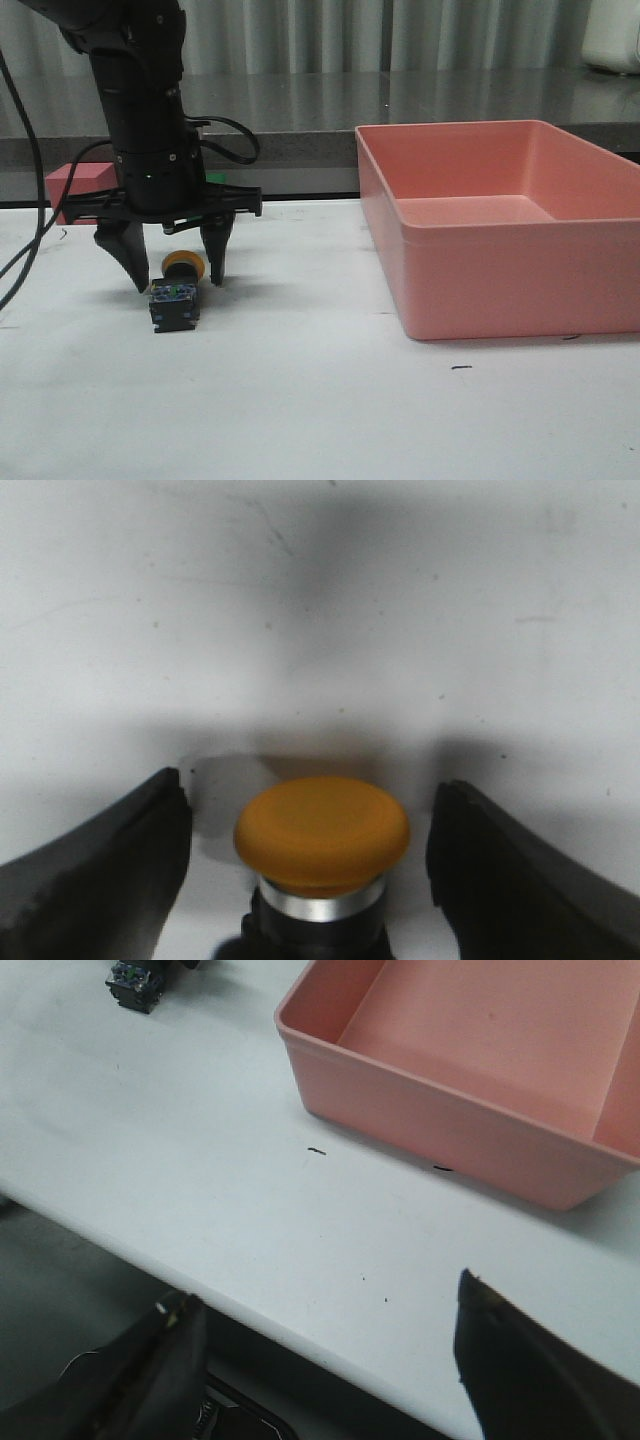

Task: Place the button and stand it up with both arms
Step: 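Lower the left gripper around the button's yellow cap and close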

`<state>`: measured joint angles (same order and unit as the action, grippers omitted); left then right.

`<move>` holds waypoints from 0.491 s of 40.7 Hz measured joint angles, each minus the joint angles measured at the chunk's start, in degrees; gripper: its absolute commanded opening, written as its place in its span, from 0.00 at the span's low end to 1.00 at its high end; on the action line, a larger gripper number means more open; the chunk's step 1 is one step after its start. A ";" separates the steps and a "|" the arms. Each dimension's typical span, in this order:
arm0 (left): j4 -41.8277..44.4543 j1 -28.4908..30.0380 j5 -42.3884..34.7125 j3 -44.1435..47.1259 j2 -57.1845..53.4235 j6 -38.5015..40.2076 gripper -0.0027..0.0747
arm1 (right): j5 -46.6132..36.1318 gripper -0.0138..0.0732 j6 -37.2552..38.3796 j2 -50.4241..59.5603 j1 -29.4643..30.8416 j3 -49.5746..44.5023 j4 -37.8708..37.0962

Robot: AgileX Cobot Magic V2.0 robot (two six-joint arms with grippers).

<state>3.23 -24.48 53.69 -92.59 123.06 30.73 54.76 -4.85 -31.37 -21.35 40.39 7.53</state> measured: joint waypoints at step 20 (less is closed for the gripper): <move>-0.55 -0.12 0.03 -0.04 0.51 0.05 0.38 | 0.00 0.78 0.00 0.00 0.00 0.00 0.00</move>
<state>2.69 -24.60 53.72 -92.62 123.57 30.78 54.76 -4.85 -31.37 -21.35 40.39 7.53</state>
